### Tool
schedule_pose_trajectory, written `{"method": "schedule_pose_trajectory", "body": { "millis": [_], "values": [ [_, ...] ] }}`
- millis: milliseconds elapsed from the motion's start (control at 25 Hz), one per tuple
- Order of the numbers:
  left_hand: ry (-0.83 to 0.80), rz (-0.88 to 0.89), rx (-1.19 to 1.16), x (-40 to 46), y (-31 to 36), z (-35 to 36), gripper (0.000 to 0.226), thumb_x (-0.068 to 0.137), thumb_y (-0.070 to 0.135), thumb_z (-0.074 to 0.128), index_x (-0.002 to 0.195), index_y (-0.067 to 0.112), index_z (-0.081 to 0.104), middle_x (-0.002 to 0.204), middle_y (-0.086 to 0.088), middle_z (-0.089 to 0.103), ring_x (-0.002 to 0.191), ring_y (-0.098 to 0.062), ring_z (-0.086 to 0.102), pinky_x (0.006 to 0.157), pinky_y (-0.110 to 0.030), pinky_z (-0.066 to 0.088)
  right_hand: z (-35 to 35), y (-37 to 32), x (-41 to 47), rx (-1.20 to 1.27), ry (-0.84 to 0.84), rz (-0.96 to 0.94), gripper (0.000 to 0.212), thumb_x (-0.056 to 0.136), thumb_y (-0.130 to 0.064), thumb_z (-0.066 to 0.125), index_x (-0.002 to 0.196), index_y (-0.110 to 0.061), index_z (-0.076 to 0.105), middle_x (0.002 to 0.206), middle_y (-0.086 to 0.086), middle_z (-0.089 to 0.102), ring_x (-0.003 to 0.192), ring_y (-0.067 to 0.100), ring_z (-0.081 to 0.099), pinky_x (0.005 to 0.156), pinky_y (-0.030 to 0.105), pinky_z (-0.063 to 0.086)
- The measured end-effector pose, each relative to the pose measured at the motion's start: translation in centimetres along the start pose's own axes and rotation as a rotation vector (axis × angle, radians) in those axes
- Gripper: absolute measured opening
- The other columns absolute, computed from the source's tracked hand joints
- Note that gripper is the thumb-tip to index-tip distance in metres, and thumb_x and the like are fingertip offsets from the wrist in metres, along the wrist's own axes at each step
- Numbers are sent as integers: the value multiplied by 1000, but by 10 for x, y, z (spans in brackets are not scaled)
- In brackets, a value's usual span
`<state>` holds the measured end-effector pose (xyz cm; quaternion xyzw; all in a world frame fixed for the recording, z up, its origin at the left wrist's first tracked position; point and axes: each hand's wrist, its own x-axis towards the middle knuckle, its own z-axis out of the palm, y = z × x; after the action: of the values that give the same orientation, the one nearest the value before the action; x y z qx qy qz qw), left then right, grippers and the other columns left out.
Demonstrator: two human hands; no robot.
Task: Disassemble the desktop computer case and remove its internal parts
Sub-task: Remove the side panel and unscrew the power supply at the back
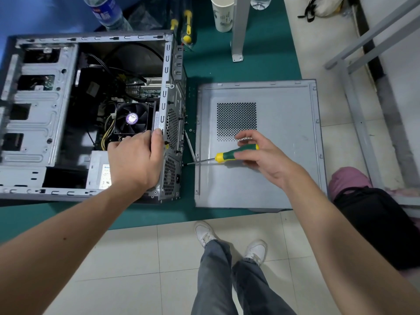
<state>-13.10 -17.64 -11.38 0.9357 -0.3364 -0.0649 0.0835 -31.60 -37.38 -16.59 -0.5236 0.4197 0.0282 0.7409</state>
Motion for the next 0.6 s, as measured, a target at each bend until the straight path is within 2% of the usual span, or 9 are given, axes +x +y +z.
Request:
{"method": "schedule_pose_trajectory", "body": {
  "millis": [40,120,200,280,360,400,480,560,600],
  "values": [
    [0,-1,-1,0,0,0,51,100,45,11,59,26,36,58,6,47,62,-23,47,78,-41,31,2,-3,-1,-131,36,59,10,92,-35,64,99,-28,60,101,-1,58,78,11,61,66,25,50],
    [-2,-5,0,1,-1,-1,51,100,45,10,59,26,35,57,6,47,62,-23,47,80,-43,33,3,-4,1,-459,98,129,38,96,-58,43,98,-21,54,88,0,55,65,14,52,58,27,42],
    [-7,-4,1,1,0,0,52,100,45,10,59,26,35,57,6,47,62,-23,47,80,-43,33,4,-1,4,-480,142,54,26,99,-47,45,93,-23,54,83,-2,50,56,11,43,49,23,35],
    [-6,-3,5,1,0,0,51,100,45,10,60,26,35,57,6,47,62,-23,48,79,-42,33,3,-3,3,-196,93,2,10,93,-20,60,94,-30,59,91,-3,51,55,3,47,45,14,35],
    [-7,-4,5,0,0,0,51,100,45,10,60,26,36,57,6,47,62,-23,48,80,-43,33,1,-2,3,-44,-2,-41,39,80,2,66,96,-33,63,105,-2,53,75,4,57,60,15,45],
    [-7,-3,3,0,0,0,51,100,45,10,60,26,36,57,6,47,62,-23,47,80,-43,33,1,-2,1,-72,1,-48,41,76,2,69,96,-33,64,108,-1,55,83,8,58,67,20,48],
    [-6,-5,3,0,1,0,52,100,46,10,60,26,36,57,6,47,62,-23,47,80,-43,33,5,-6,1,-196,55,7,21,80,-25,76,97,-30,63,103,-2,59,78,13,58,66,26,47],
    [-4,-6,3,0,0,0,52,100,46,10,59,26,36,57,5,47,61,-23,47,81,-44,33,7,-8,2,-352,100,106,40,88,-59,58,101,-22,60,90,0,57,65,16,51,59,29,43],
    [-6,-5,2,1,0,-1,52,100,46,10,59,26,35,57,6,46,61,-23,47,81,-44,33,7,-8,3,-396,116,126,46,92,-61,48,102,-17,58,85,1,53,61,16,45,55,29,39]
  ]
}}
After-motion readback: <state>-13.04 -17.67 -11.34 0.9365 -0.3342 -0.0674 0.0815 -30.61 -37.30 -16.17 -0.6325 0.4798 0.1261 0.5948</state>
